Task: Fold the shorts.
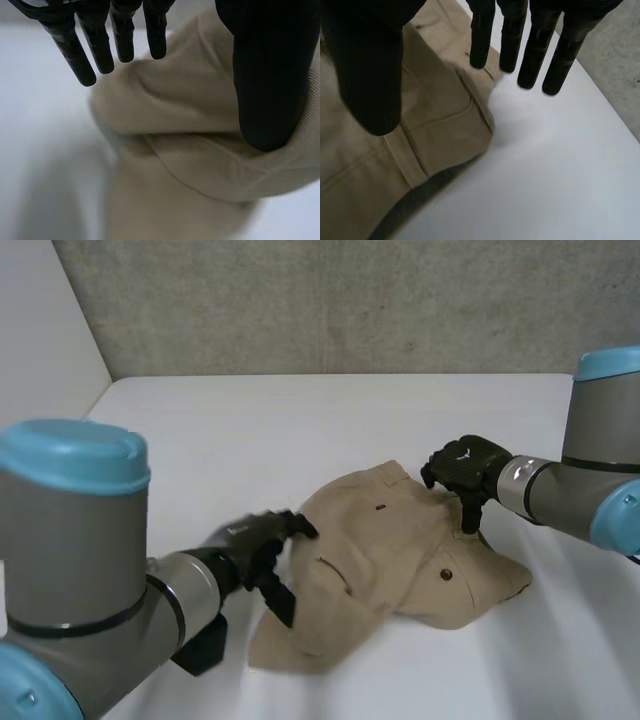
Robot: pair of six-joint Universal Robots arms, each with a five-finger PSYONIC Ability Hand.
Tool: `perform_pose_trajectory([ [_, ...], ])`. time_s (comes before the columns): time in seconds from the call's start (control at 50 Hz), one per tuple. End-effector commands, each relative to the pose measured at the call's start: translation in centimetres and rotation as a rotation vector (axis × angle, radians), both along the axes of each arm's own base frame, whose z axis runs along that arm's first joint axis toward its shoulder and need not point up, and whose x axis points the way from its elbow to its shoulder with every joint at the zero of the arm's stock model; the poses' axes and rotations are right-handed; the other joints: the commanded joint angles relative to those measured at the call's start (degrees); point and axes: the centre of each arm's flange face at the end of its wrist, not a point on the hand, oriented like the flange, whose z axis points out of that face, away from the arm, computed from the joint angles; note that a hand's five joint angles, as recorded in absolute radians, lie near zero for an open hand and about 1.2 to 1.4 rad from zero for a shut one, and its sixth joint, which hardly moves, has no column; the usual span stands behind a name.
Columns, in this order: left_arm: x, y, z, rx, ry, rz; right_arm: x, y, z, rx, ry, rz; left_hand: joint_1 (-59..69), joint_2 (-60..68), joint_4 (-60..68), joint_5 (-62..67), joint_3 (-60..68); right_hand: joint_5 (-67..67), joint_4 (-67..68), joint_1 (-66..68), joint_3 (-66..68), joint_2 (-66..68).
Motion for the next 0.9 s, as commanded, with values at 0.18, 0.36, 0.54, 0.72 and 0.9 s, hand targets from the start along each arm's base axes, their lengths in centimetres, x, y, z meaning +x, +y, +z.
perform_pose_trajectory([
  [0.18,-2.2,-5.9,2.4,-0.196,0.082,0.116,0.8,-2.5,0.1,-0.24,-0.042,-0.017,62.6,63.2,63.3,63.8,63.0,53.9,52.9,56.5,52.5,52.7],
  [0.36,-2.7,-13.3,14.3,-0.894,0.124,0.205,2.6,-5.3,12.8,-0.661,-0.396,-0.172,62.6,63.2,63.3,63.8,63.0,53.9,52.9,56.5,52.5,52.7],
  [0.54,-2.4,-11.9,19.2,-1.128,0.281,0.237,1.5,-2.2,18.8,-0.764,-0.693,-0.175,62.6,63.2,63.3,63.8,63.0,53.9,52.9,56.5,52.5,52.7],
  [0.72,-1.6,-9.3,9.4,-0.872,0.111,0.095,0.7,1.6,8.8,-0.376,-0.449,-0.174,62.6,63.2,63.3,63.8,63.0,53.9,52.9,56.5,52.5,52.7],
  [0.9,0.4,-2.8,-1.1,-0.57,-0.072,-0.032,-2.0,9.2,-1.3,0.006,0.003,-0.098,62.6,63.2,63.3,63.8,63.0,53.9,52.9,56.5,52.5,52.7],
])
